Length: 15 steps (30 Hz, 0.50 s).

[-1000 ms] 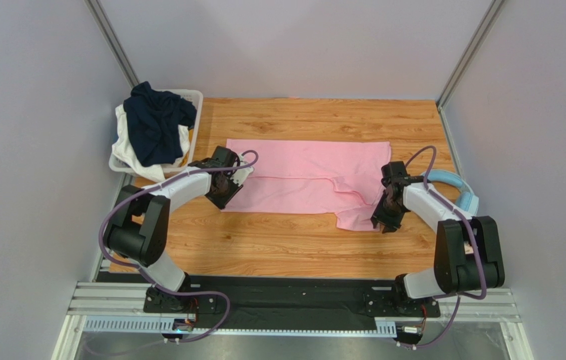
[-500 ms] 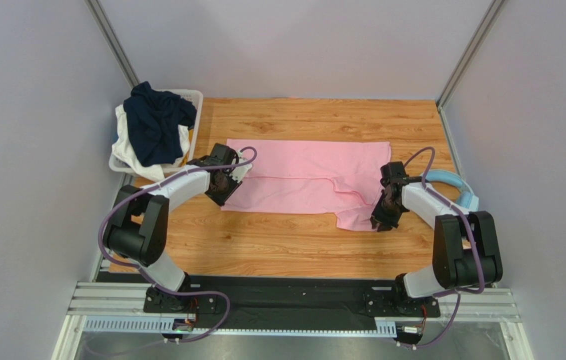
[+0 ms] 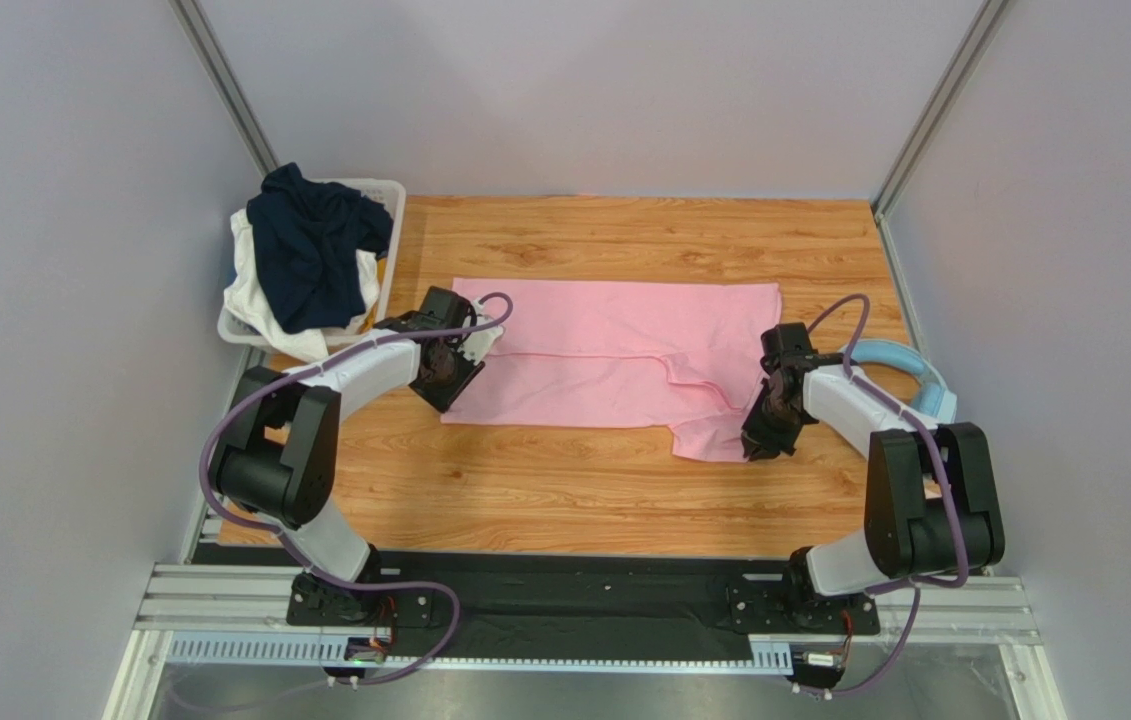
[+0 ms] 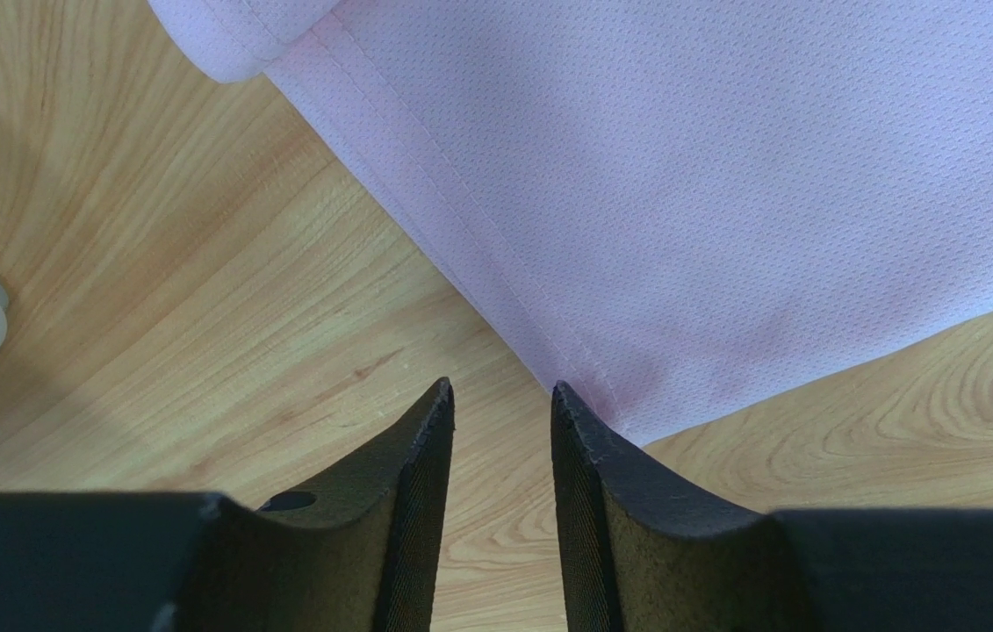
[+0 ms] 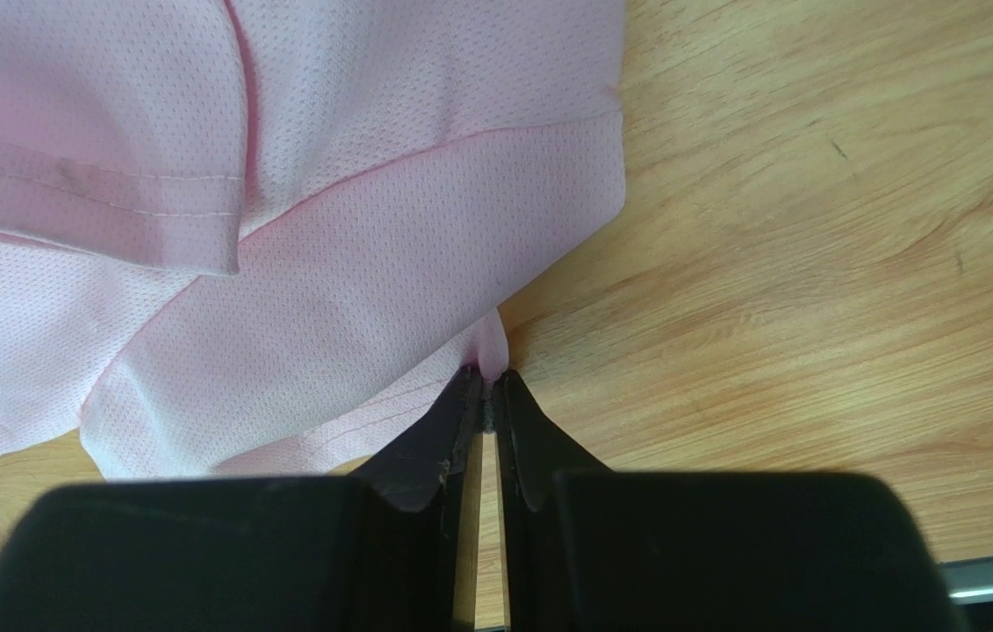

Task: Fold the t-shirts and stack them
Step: Grap the side of the flattened tshirt closest away from the robot with both arms

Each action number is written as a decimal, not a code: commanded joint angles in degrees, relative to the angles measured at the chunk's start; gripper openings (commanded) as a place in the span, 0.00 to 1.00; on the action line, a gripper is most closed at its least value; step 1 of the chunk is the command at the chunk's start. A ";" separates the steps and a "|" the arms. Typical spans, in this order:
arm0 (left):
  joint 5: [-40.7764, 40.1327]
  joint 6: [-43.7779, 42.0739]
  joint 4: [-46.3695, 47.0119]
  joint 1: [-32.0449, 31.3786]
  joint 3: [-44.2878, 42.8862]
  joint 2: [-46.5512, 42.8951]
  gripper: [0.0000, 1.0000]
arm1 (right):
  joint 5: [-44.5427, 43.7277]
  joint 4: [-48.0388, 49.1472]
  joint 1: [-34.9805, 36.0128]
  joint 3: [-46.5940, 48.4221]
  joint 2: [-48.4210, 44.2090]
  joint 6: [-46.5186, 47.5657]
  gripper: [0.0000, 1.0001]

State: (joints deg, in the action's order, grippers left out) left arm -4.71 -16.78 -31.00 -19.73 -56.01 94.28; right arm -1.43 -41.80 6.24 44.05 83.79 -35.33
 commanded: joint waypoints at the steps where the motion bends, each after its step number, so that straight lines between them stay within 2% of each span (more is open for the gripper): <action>1: 1.37 1.31 -0.28 0.21 0.46 -1.11 0.42 | -1.29 1.28 -0.09 -0.81 -0.56 0.09 0.10; 15: 7.17 3.50 -4.50 0.21 3.10 -10.87 0.53 | -0.59 1.28 -0.09 -0.99 -0.38 0.26 0.09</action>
State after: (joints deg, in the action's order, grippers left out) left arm -0.43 -15.27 -34.26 -19.73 -53.12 88.03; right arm -1.41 -41.85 6.24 44.03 83.74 -35.31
